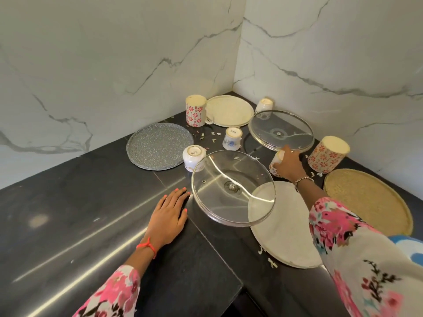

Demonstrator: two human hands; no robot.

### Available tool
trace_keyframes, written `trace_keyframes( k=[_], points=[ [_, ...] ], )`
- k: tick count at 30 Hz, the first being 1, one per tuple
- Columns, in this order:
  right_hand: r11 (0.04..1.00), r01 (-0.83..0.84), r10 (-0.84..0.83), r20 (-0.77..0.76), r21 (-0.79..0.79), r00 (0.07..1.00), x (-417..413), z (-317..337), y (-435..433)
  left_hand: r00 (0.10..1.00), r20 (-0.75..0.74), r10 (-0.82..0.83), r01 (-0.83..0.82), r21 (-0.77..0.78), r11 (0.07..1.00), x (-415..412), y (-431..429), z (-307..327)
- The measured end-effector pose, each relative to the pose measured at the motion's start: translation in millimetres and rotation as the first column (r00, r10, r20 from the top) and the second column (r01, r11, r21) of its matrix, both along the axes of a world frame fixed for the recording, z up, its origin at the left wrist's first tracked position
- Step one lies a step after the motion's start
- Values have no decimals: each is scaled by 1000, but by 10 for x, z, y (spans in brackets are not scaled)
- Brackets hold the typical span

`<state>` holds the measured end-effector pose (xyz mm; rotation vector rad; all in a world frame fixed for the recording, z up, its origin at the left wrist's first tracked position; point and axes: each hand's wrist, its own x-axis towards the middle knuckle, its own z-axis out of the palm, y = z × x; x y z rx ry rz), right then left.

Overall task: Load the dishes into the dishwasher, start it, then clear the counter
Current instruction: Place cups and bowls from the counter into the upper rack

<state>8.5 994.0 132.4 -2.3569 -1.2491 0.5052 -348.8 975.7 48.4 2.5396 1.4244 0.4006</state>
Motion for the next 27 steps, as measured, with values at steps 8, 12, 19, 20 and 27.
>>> trace_keyframes(
  k=[8,12,19,20,27],
  points=[
    [999,-10,13,-50,47,999,22,129,-104,961,275,14,23,-132,991,60,393,281],
    [997,-6,5,3,75,1000,72,214,-168,958,283,-50,66,-45,997,280,893,561],
    [996,-50,43,86,76,995,153,233,-242,922,-218,-318,303,-102,948,683,1664,553],
    [996,-54,47,91,76,995,157,224,-253,915,-241,-323,292,-153,944,716,1675,580],
    [994,-50,40,101,96,994,92,233,-332,963,-88,-253,225,-247,943,724,1693,744]
  ],
)
